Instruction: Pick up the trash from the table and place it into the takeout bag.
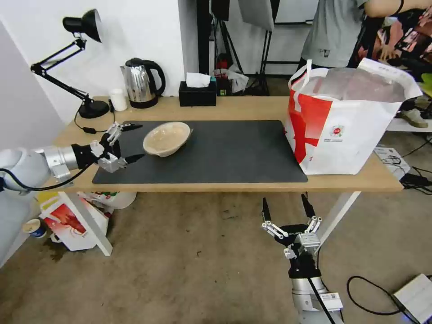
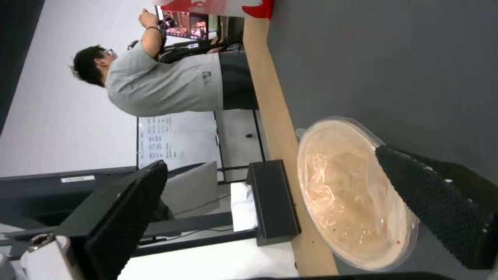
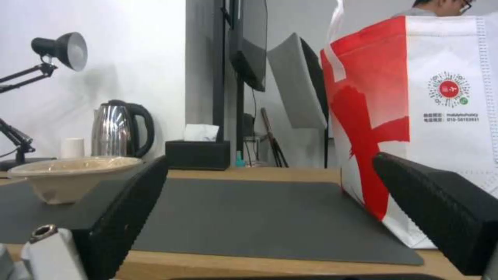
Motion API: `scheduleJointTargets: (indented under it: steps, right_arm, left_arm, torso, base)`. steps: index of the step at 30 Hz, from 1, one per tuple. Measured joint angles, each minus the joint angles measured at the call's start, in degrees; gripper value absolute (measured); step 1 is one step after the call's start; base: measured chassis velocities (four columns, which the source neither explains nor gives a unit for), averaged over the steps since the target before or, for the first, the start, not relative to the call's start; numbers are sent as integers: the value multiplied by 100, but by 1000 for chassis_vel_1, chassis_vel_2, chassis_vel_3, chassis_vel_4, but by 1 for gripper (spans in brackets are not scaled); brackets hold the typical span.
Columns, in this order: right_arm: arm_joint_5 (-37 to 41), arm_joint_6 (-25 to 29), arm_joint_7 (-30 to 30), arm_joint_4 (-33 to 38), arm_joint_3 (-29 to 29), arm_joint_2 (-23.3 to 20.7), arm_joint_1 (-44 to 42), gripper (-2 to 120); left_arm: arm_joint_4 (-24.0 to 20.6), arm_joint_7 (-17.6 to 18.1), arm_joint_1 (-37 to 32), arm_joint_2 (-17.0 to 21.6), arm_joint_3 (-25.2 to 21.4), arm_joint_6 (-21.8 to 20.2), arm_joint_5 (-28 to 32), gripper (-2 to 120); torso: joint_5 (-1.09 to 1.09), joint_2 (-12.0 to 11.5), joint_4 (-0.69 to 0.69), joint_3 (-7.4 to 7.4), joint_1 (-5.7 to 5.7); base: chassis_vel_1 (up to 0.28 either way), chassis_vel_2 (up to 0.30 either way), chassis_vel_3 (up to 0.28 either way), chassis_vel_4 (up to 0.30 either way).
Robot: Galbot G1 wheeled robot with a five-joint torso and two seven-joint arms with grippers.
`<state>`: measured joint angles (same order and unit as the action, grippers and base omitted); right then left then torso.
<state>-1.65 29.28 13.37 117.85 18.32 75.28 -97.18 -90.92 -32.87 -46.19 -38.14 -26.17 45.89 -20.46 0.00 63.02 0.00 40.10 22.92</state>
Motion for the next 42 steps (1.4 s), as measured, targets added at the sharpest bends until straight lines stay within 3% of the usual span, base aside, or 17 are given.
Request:
scheduleJointTargets:
  steps: [21, 42]
  right_arm:
    - [0, 0, 0, 0, 0, 0, 0, 100]
    - [0, 0, 0, 0, 0, 0, 0, 100]
  left_arm:
    - [210, -164, 630, -195, 691, 2, -133, 100]
    - [418, -389, 993, -359, 991, 2, -349, 100]
  torso:
    - [0, 0, 0, 0, 0]
    - [0, 0, 0, 1, 0]
  base:
    - [0, 0, 0, 0]
    - [0, 0, 0, 0]
